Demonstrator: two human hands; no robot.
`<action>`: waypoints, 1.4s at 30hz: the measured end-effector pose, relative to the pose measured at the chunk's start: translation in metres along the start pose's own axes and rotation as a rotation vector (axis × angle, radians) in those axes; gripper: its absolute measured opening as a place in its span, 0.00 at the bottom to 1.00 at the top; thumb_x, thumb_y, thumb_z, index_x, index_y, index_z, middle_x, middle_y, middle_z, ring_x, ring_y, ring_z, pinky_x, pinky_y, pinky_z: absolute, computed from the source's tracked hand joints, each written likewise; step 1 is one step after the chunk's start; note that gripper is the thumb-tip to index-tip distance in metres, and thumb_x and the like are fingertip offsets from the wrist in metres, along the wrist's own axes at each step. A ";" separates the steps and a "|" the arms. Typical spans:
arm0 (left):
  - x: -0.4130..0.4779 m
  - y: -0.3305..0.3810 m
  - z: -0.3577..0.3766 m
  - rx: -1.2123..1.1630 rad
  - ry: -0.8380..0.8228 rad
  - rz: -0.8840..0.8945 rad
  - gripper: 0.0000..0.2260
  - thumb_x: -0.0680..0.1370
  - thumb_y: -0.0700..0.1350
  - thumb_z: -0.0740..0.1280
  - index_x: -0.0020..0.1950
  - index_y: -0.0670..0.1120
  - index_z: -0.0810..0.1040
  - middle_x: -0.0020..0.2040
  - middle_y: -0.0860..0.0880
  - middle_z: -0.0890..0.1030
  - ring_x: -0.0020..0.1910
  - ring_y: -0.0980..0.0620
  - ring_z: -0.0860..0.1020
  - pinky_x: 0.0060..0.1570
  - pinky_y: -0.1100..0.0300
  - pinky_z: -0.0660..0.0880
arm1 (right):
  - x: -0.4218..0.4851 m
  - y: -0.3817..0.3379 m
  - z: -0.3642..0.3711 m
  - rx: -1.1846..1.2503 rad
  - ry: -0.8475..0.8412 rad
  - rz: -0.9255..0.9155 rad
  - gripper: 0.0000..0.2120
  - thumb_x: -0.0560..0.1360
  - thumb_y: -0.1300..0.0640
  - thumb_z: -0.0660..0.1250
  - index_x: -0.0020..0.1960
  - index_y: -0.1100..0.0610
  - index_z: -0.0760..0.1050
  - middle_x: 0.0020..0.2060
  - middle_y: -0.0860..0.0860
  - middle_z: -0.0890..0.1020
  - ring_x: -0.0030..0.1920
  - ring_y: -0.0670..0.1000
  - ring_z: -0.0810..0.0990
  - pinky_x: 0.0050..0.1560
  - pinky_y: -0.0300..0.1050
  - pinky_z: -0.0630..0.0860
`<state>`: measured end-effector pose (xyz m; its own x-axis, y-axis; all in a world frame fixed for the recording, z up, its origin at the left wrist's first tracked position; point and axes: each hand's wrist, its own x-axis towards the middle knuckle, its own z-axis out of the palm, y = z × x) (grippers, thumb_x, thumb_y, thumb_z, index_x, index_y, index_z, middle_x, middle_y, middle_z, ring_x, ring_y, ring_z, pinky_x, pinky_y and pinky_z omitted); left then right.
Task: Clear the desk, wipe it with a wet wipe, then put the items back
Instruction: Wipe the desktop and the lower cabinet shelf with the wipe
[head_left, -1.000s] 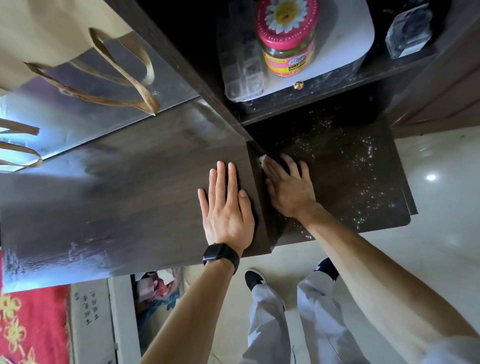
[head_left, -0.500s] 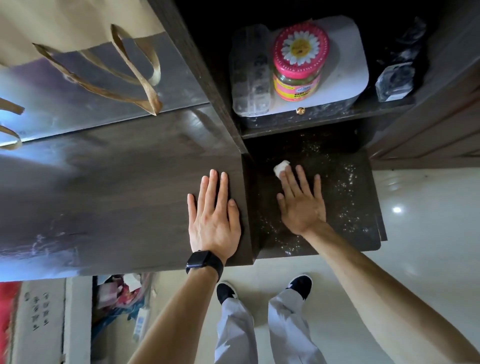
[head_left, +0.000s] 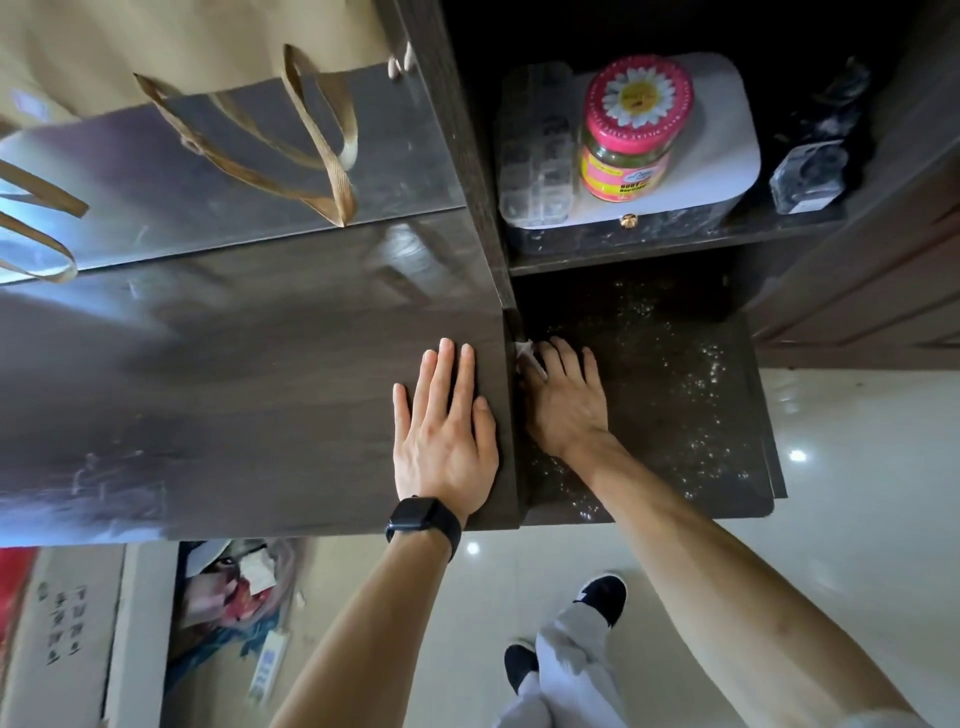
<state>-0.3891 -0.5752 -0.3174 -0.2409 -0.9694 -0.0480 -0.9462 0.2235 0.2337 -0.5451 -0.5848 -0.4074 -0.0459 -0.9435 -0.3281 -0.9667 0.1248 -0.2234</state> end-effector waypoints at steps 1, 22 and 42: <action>0.000 0.000 0.000 -0.001 0.002 0.002 0.25 0.83 0.52 0.48 0.81 0.52 0.56 0.81 0.53 0.54 0.80 0.55 0.47 0.78 0.47 0.47 | 0.003 -0.001 -0.002 -0.006 -0.025 -0.009 0.36 0.77 0.45 0.61 0.80 0.51 0.49 0.79 0.53 0.54 0.79 0.56 0.45 0.78 0.61 0.42; -0.006 -0.005 0.004 -0.063 0.097 0.052 0.23 0.84 0.50 0.51 0.79 0.49 0.61 0.80 0.50 0.59 0.79 0.50 0.53 0.78 0.45 0.49 | -0.165 0.009 0.098 0.077 0.173 0.245 0.28 0.84 0.49 0.46 0.81 0.57 0.49 0.81 0.51 0.52 0.80 0.52 0.48 0.78 0.62 0.47; -0.005 -0.003 0.004 -0.054 0.127 0.038 0.23 0.83 0.51 0.52 0.79 0.49 0.62 0.79 0.49 0.61 0.79 0.50 0.55 0.78 0.46 0.51 | -0.169 0.062 0.074 -0.069 0.098 0.186 0.50 0.75 0.24 0.47 0.81 0.59 0.41 0.81 0.54 0.45 0.81 0.54 0.44 0.78 0.62 0.47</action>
<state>-0.3857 -0.5706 -0.3222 -0.2443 -0.9660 0.0844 -0.9231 0.2583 0.2848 -0.5790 -0.3948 -0.4337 -0.2459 -0.9321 -0.2660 -0.9541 0.2811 -0.1030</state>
